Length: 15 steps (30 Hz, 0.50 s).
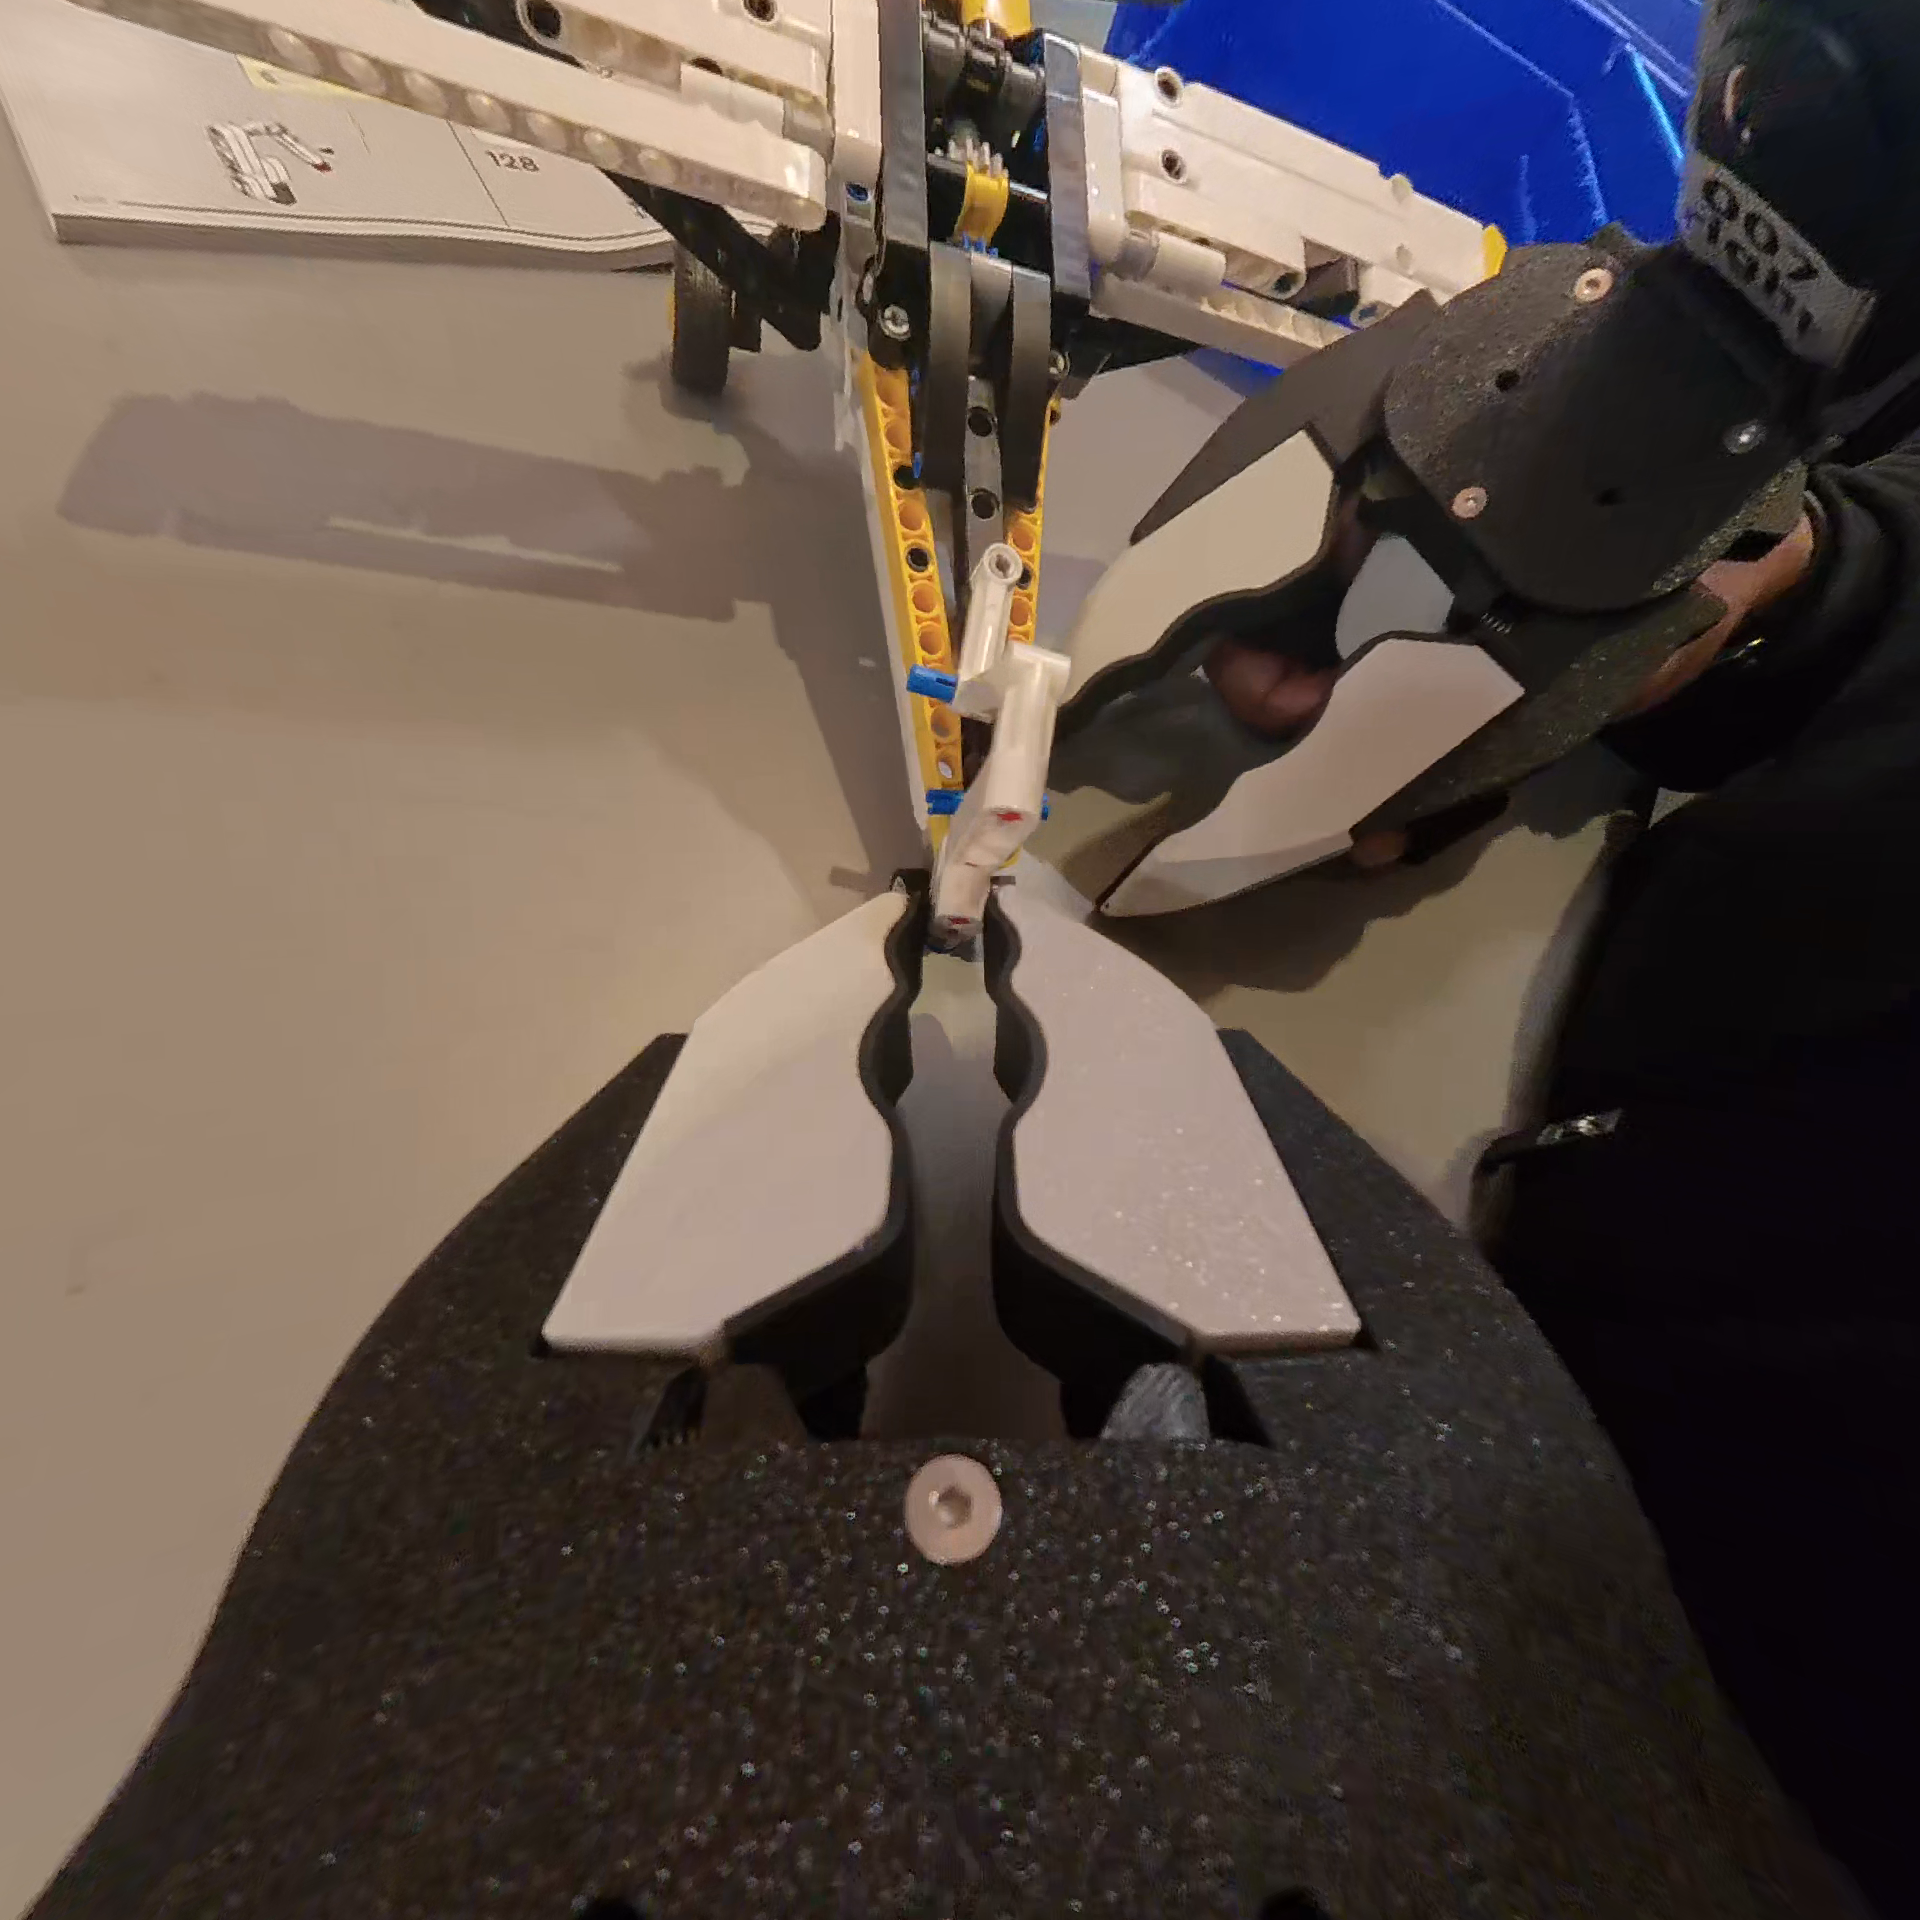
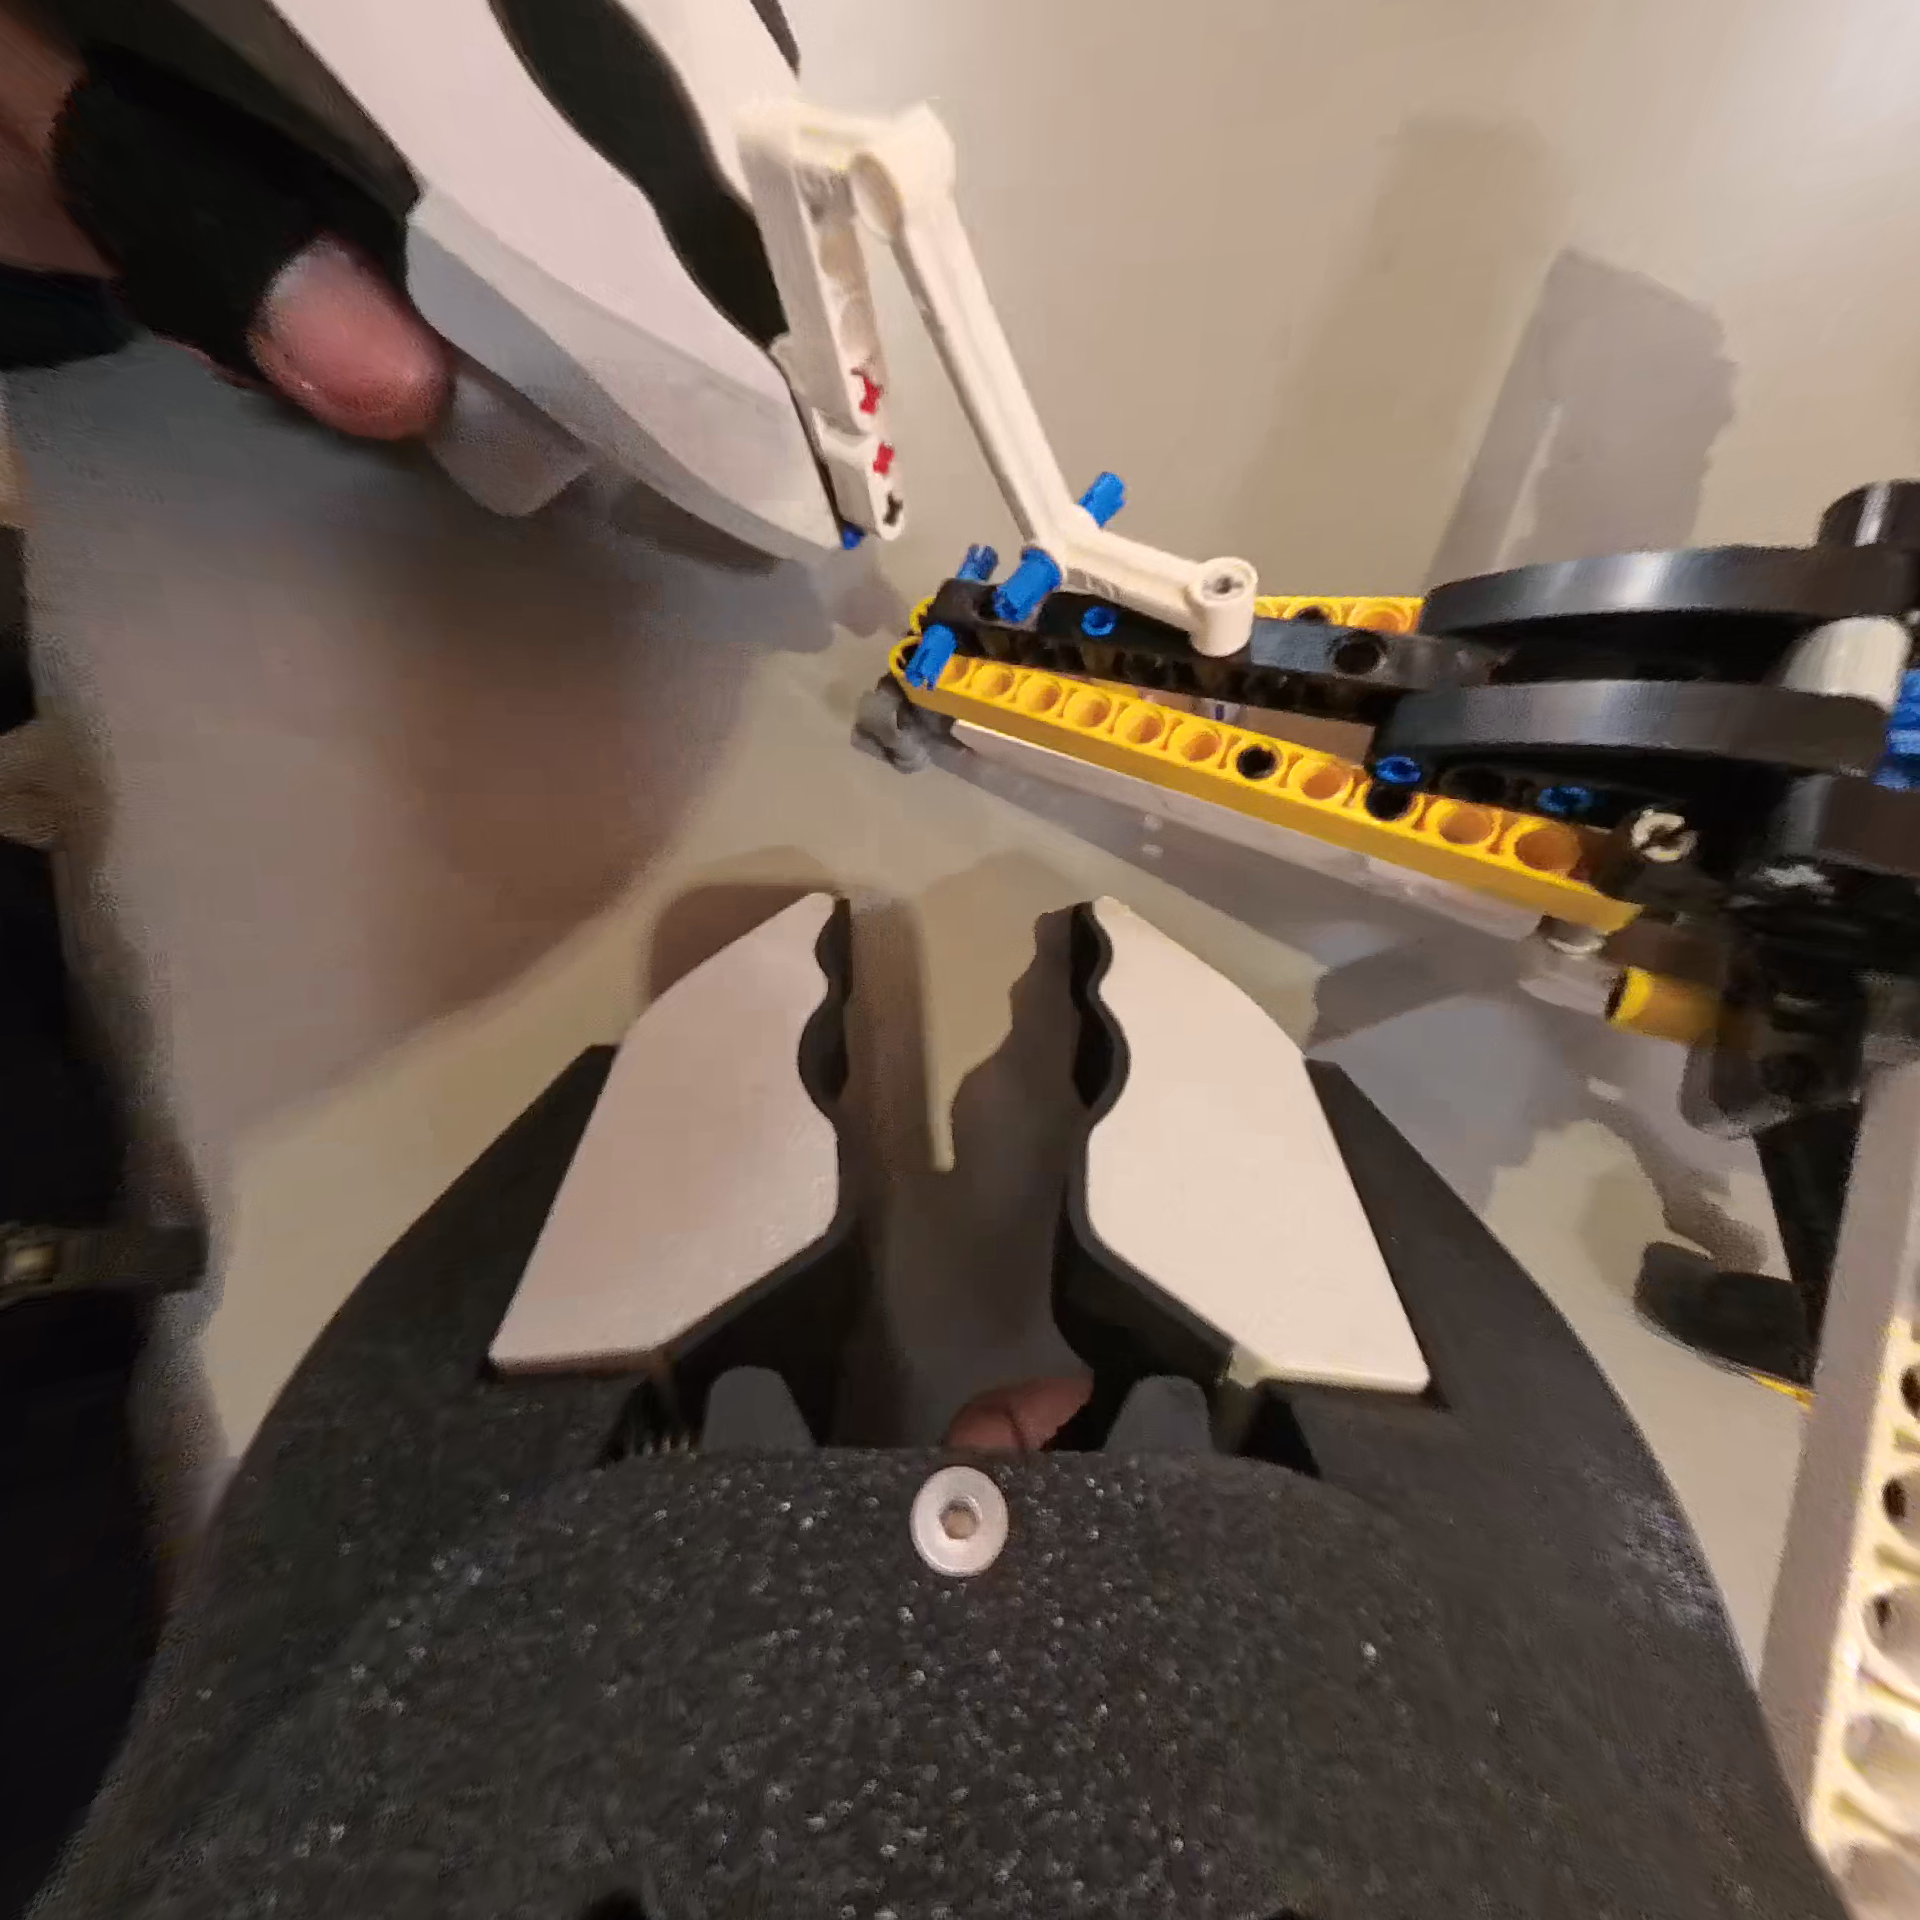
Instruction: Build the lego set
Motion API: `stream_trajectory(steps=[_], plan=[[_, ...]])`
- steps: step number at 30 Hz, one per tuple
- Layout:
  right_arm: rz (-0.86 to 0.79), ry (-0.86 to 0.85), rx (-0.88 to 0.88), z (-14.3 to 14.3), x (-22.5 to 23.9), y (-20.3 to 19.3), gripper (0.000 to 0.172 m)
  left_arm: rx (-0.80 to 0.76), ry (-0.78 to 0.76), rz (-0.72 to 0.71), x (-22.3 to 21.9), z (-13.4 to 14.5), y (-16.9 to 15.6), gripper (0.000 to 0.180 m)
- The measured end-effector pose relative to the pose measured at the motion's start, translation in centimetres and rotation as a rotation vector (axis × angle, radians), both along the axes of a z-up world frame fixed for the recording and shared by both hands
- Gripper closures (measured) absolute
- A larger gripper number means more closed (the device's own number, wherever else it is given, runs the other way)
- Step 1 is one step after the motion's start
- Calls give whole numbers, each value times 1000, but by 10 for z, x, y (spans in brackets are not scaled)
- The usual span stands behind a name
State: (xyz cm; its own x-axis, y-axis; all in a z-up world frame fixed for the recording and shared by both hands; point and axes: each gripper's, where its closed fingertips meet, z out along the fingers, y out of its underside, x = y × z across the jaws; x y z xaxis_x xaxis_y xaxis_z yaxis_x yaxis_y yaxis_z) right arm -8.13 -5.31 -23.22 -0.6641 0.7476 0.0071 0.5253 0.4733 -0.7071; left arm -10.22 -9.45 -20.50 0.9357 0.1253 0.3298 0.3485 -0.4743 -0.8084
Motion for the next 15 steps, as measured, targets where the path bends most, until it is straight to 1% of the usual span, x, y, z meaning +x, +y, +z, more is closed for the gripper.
stream_trajectory(steps=[15], plan=[[4, -11, -31, 1, 1, -1, 129, 1, 11, 2, 2, -2, -1, 170]])
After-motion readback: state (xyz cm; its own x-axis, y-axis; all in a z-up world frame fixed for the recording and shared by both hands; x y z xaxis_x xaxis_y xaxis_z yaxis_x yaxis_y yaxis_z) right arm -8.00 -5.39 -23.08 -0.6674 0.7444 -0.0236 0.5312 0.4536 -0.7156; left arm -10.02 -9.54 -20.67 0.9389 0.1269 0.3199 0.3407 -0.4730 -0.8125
